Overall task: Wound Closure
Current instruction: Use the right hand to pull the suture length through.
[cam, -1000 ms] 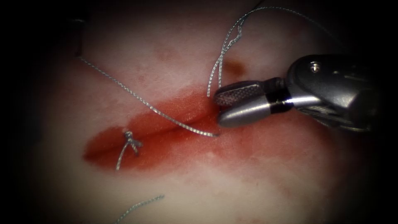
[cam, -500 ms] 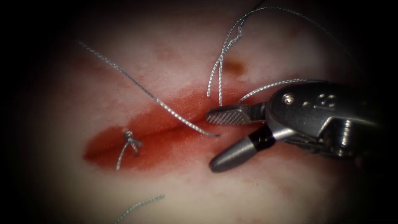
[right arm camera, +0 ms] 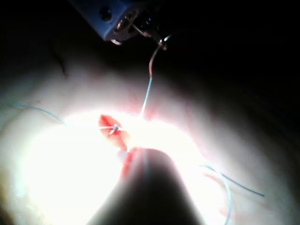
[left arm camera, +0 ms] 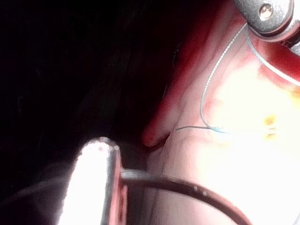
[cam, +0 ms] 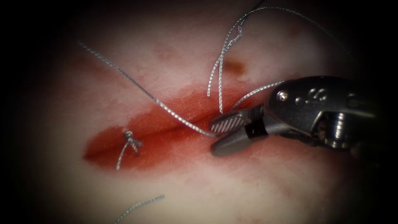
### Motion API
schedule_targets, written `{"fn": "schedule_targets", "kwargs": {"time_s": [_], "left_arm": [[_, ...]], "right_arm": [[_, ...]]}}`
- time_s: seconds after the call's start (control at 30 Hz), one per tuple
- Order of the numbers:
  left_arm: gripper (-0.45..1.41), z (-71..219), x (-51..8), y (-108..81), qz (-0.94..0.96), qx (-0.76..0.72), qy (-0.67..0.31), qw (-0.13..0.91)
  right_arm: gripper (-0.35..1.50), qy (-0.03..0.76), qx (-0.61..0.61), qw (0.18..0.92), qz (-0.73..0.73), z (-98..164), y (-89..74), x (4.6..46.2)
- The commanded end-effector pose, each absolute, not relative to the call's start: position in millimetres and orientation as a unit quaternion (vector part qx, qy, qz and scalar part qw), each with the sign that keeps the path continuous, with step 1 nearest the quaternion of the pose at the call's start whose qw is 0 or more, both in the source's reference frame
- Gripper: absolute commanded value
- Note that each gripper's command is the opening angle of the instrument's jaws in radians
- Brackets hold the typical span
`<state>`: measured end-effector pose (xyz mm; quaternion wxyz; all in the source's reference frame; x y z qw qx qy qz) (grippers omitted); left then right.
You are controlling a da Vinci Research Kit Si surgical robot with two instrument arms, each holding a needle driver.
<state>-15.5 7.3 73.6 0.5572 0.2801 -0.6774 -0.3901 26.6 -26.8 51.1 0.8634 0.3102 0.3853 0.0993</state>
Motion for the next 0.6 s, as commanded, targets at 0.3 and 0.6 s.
{"fn": "schedule_targets", "kwargs": {"time_s": [0.3, 0.6], "left_arm": [[-0.45, 73.0, -16.0, 8.3, -0.385, 0.281, -0.682, 0.555], [-0.45, 73.0, -15.4, 8.7, -0.382, 0.287, -0.684, 0.552]], "right_arm": [[0.20, 0.372, 0.298, 0.874, 0.093, 51.2, -26.5, 29.1], [-0.35, 0.296, 0.275, 0.914, 0.033, 51.6, -26.4, 29.0]]}}
